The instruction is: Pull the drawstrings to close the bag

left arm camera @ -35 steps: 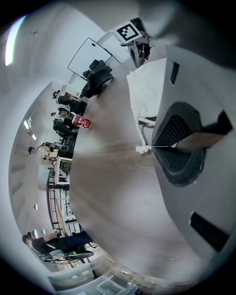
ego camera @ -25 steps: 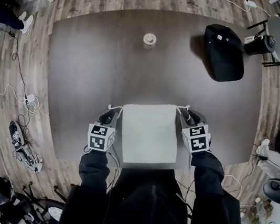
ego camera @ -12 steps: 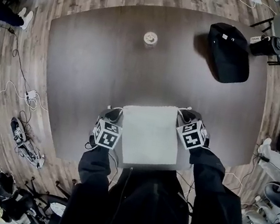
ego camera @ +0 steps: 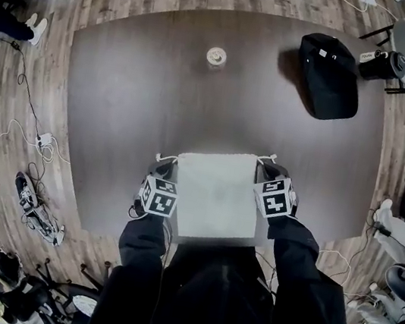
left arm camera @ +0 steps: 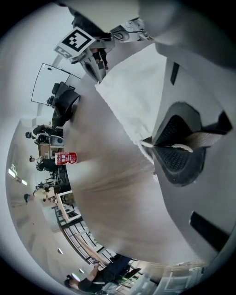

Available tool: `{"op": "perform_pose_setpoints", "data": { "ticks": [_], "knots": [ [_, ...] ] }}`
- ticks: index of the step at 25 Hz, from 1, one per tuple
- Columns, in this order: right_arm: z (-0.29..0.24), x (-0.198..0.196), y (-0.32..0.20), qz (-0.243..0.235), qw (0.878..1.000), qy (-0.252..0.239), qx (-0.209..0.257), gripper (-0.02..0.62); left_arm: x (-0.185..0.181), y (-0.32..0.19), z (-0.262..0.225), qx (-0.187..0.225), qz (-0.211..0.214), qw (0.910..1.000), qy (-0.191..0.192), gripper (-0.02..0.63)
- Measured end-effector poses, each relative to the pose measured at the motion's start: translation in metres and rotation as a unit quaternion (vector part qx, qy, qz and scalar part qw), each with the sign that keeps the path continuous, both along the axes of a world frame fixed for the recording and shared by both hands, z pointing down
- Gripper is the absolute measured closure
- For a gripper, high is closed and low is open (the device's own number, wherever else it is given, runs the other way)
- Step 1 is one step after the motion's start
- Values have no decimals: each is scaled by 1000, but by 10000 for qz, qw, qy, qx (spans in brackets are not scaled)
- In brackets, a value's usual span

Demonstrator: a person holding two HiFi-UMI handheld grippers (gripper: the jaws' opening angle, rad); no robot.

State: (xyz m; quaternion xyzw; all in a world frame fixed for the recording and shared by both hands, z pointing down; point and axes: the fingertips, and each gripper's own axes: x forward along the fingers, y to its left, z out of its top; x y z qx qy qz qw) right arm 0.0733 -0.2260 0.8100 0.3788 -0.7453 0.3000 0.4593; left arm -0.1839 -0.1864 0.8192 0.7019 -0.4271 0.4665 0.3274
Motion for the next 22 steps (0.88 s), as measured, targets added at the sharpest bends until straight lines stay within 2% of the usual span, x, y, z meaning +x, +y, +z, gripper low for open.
{"op": "perform_pose_setpoints", "data": {
  "ticks": [4, 8, 14, 18, 22],
  "knots": [
    [-26, 7, -8, 287, 9987, -56, 410, 573, -8, -6, -19, 335, -573, 9978, 78, 572],
    [-70, 6, -13, 537, 9944, -190, 888, 574, -15, -15, -61, 850, -1175, 9889, 310, 572],
    [-146, 9, -9, 999, 9798, -538, 1645, 574, -25, -20, -143, 1690, -2046, 9611, 766, 572],
    [-198, 19, -5, 1256, 9663, -728, 2127, 574, -23, -25, -197, 2214, -2258, 9432, 1018, 572],
    [-250, 32, 0, 1339, 9521, -829, 2620, 574, -19, -27, -252, 2721, -2344, 9271, 1073, 572]
  ]
}}
